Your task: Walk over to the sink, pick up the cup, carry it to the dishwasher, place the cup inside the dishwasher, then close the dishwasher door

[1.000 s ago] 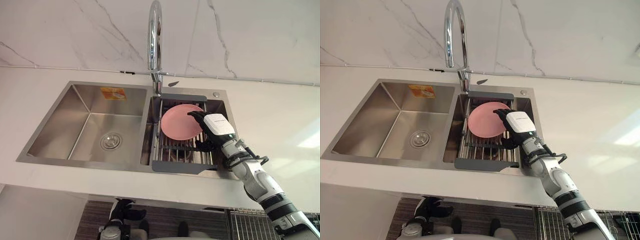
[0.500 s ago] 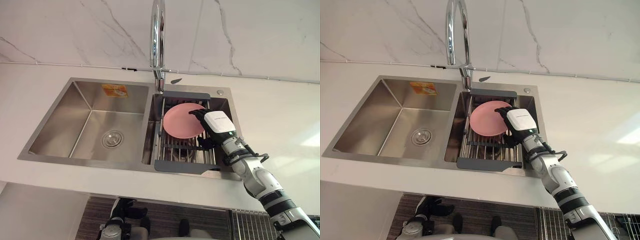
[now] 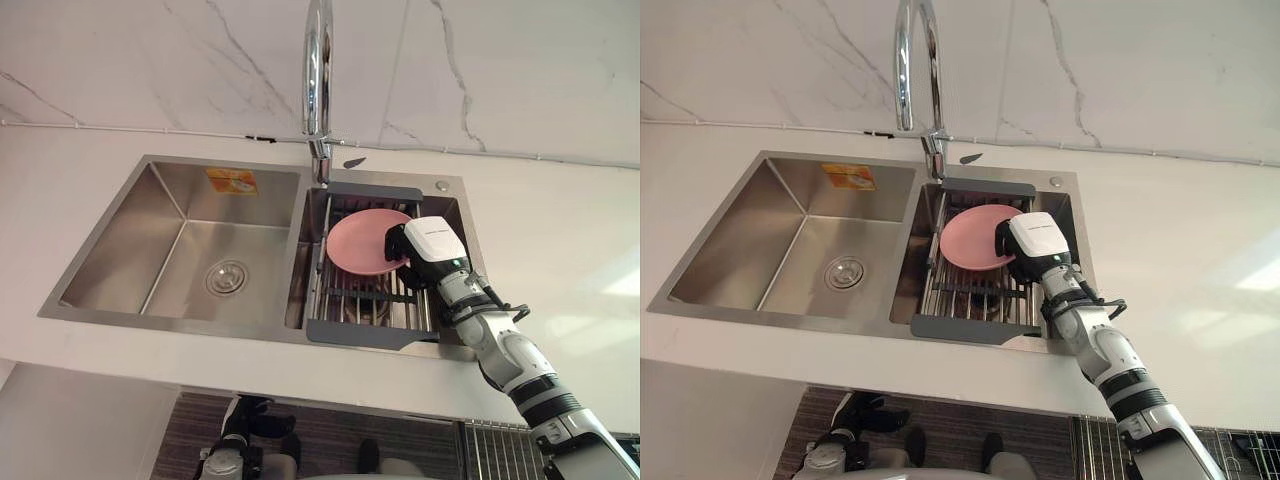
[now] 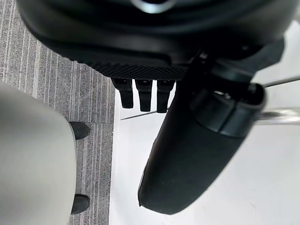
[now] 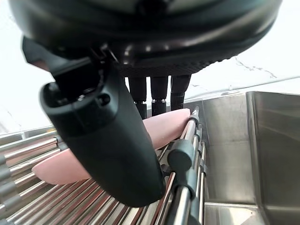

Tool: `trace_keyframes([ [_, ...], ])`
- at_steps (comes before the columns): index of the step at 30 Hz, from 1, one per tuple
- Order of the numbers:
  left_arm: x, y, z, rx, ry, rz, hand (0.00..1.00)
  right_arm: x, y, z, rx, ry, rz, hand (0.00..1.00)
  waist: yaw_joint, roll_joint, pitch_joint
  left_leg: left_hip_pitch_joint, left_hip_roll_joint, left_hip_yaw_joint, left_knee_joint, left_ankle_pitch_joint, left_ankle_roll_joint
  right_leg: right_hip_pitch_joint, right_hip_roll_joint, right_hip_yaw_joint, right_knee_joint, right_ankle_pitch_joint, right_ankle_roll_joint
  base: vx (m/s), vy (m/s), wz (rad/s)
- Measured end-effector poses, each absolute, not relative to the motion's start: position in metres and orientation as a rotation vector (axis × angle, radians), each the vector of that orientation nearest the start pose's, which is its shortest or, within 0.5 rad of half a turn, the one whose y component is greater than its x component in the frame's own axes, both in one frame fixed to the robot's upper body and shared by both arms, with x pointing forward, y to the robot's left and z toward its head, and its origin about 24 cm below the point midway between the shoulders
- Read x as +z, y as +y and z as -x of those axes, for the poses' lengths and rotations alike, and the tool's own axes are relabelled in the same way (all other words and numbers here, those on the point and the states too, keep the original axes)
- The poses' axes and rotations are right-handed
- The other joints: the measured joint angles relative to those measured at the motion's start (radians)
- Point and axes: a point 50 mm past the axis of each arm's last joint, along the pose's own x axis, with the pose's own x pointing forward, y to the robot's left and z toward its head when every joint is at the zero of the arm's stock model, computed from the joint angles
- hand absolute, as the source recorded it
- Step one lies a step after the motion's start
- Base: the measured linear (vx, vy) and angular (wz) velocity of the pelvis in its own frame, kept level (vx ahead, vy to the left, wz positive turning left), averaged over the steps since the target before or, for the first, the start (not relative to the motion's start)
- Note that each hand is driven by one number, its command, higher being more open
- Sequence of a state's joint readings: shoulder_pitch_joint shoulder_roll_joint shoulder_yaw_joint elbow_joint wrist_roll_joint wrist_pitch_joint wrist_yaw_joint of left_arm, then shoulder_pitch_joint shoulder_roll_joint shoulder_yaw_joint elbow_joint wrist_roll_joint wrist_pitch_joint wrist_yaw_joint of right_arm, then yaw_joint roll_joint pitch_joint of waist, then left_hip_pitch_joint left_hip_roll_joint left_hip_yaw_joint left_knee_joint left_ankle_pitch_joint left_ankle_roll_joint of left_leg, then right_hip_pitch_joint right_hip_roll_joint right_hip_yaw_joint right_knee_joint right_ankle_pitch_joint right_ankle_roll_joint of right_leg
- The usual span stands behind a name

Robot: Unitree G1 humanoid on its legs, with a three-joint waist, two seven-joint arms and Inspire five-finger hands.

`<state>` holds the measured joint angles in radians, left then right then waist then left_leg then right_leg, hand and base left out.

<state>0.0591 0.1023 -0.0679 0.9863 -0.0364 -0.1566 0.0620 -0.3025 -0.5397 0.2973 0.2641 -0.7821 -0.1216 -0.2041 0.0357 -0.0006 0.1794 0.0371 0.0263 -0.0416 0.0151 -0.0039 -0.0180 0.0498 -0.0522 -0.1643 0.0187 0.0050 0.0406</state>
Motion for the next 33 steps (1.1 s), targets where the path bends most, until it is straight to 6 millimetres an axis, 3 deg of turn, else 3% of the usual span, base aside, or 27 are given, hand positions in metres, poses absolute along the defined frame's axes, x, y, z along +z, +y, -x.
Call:
trace_keyframes([
  [12,-0.147,0.185,-0.127,0.093,0.908,-0.101,0.9,0.089,-0.177,-0.278,0.089,-0.378,1.18,0.3,-0.01,-0.002,0.001,0.029,0.003,0.014,-0.004,0.0,-0.001,0.019,0.001,0.013,0.003,0.0,0.0,-0.01,0.0,-0.03],
  [23,-0.151,0.188,-0.12,0.15,0.959,-0.084,0.9,0.133,-0.173,-0.246,-0.038,-0.578,0.981,0.3,-0.032,-0.004,0.002,0.098,0.012,0.041,-0.041,0.01,0.0,0.056,0.011,0.044,0.001,0.004,-0.006,-0.04,-0.011,-0.08],
  [29,-0.152,0.188,-0.12,0.166,0.964,-0.08,0.9,0.136,-0.178,-0.23,-0.127,-0.581,0.882,0.3,-0.036,-0.003,0.002,0.114,0.018,0.049,-0.054,0.016,-0.002,0.064,0.017,0.048,-0.003,0.006,-0.009,-0.01,-0.009,-0.02],
  [33,-0.153,0.189,-0.118,0.179,0.974,-0.085,0.9,0.127,-0.182,-0.219,-0.184,-0.528,0.816,0.3,-0.046,-0.003,0.002,0.126,0.021,0.054,-0.065,0.019,-0.006,0.072,0.02,0.051,-0.008,0.007,-0.011,-0.02,-0.009,-0.03],
])
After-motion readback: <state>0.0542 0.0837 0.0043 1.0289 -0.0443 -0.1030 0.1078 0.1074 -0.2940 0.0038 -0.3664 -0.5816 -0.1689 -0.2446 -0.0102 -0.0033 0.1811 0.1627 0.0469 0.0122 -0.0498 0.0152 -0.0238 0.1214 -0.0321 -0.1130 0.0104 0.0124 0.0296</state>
